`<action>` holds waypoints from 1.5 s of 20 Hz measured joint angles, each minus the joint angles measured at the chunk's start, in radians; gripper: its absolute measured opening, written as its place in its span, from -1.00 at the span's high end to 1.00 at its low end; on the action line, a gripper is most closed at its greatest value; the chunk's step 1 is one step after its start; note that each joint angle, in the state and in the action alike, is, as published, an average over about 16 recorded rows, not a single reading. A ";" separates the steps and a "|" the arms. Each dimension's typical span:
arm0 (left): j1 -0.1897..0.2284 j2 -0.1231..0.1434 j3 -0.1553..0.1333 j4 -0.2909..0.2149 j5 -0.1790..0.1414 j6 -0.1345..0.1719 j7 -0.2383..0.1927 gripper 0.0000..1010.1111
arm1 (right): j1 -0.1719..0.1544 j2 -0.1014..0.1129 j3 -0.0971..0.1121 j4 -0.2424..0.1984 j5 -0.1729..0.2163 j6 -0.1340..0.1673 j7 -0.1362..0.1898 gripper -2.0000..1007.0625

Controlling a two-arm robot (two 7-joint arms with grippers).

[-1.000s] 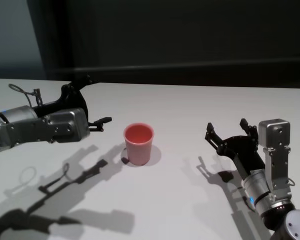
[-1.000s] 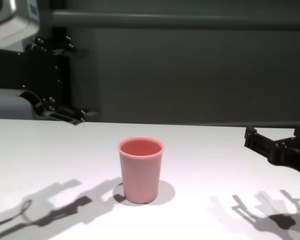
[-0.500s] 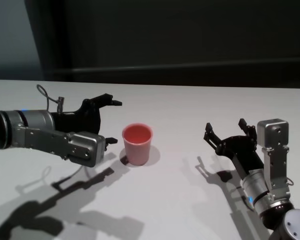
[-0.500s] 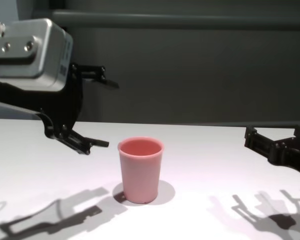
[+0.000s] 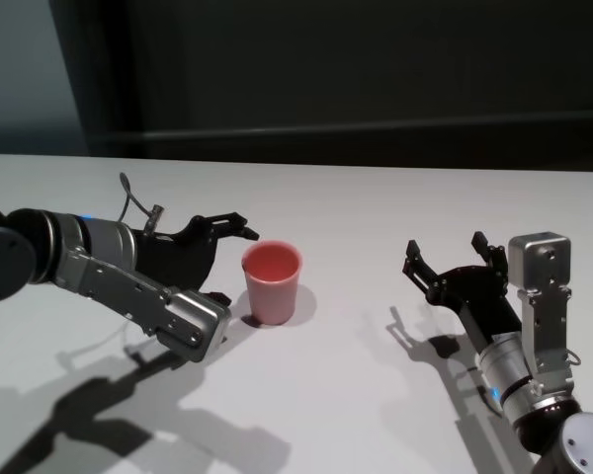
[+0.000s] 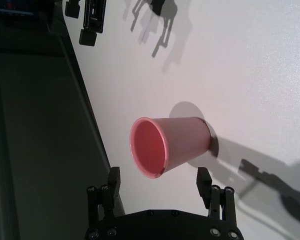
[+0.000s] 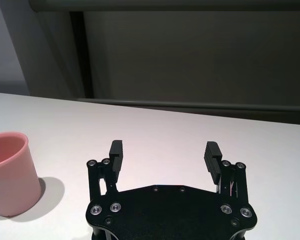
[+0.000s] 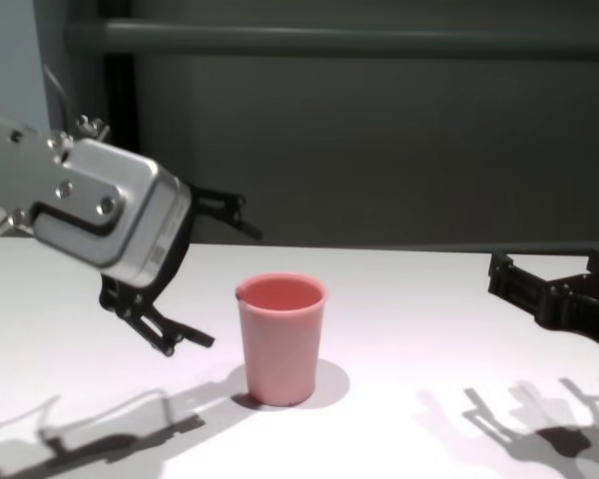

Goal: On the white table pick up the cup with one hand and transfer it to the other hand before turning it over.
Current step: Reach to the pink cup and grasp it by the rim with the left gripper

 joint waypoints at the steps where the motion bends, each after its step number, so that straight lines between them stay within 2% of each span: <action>1: -0.012 -0.004 0.012 0.007 0.010 -0.006 -0.009 -0.99 | 0.000 0.000 0.000 0.000 0.000 0.000 0.000 -0.99; 7: -0.076 -0.034 0.076 0.052 0.052 -0.035 -0.057 -0.99 | 0.000 0.000 0.000 0.000 0.000 0.000 0.000 -0.99; 13: -0.126 -0.068 0.122 0.094 0.074 -0.053 -0.088 -0.99 | 0.000 0.000 0.000 0.000 0.000 0.000 0.000 -0.99; 22: -0.173 -0.108 0.168 0.149 0.087 -0.060 -0.110 -0.99 | 0.000 0.000 0.000 0.000 0.000 0.000 0.000 -0.99; 30: -0.196 -0.122 0.196 0.186 0.092 -0.057 -0.120 -0.98 | 0.000 0.000 0.000 0.000 0.000 0.000 0.000 -0.99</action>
